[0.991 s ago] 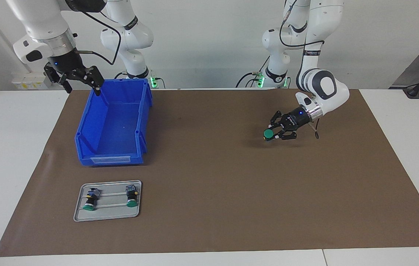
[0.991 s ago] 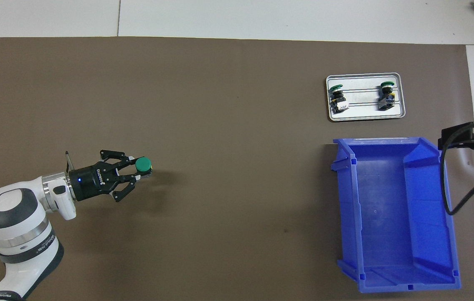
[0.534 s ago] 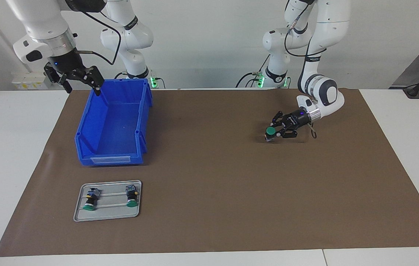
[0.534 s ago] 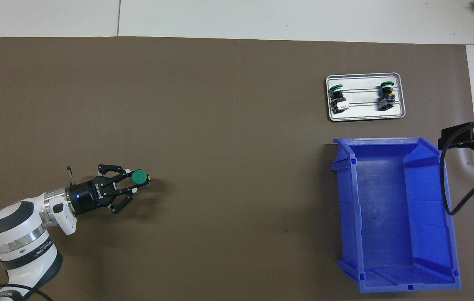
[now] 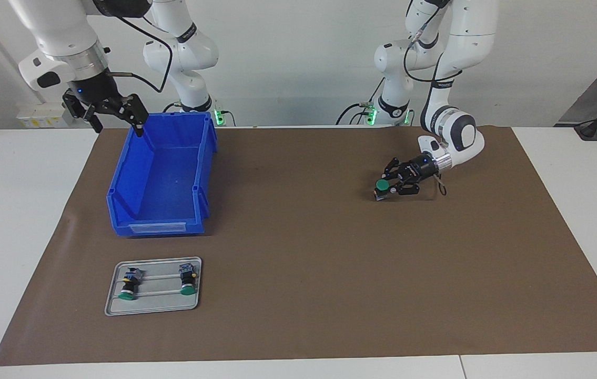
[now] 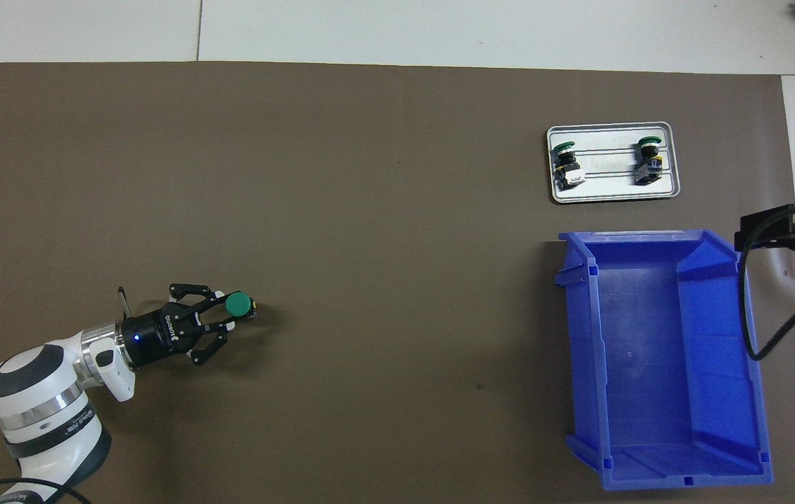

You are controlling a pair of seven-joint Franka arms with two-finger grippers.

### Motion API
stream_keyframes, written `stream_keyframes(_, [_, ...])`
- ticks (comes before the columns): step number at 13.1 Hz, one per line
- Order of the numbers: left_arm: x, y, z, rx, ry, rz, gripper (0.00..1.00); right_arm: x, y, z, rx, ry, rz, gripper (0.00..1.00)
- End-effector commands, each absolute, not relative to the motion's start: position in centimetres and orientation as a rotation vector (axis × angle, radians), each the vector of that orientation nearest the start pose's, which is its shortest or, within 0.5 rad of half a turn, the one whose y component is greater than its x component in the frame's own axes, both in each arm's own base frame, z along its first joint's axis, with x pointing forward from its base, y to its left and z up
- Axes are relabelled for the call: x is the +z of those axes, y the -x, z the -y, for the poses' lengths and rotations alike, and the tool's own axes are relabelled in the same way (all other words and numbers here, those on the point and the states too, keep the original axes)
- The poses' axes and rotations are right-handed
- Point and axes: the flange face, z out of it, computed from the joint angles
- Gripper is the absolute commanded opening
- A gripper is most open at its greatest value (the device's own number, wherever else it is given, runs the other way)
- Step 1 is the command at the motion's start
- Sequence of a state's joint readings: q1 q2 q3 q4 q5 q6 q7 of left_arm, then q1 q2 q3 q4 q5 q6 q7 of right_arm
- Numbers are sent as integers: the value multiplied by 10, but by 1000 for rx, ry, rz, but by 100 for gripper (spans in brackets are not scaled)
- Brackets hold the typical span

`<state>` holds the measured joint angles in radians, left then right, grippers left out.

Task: Place and press button with both arms
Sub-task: 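Carry the button nearer the robot, set it down, open the left gripper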

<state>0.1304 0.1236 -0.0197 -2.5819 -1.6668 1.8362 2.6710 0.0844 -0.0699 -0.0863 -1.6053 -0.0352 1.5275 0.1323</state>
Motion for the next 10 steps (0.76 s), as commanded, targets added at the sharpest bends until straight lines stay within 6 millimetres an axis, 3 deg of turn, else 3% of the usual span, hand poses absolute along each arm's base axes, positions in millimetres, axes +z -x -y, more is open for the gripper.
stream_keyframes(1, [225, -416, 38, 1292, -1618, 1123, 62, 646, -525, 7, 22, 3139, -196, 100])
stream_keyframes(2, [224, -417, 35, 1289, -1623, 1123, 67, 646, -525, 7, 22, 3139, -196, 100])
stream_keyframes(5, [223, -415, 26, 1233, -1634, 1133, 67, 646, -525, 7, 22, 3139, -196, 100])
stream_keyframes(10, [221, -415, -11, 1168, -1685, 1173, 67, 646, -526, 7, 19, 3139, -196, 100])
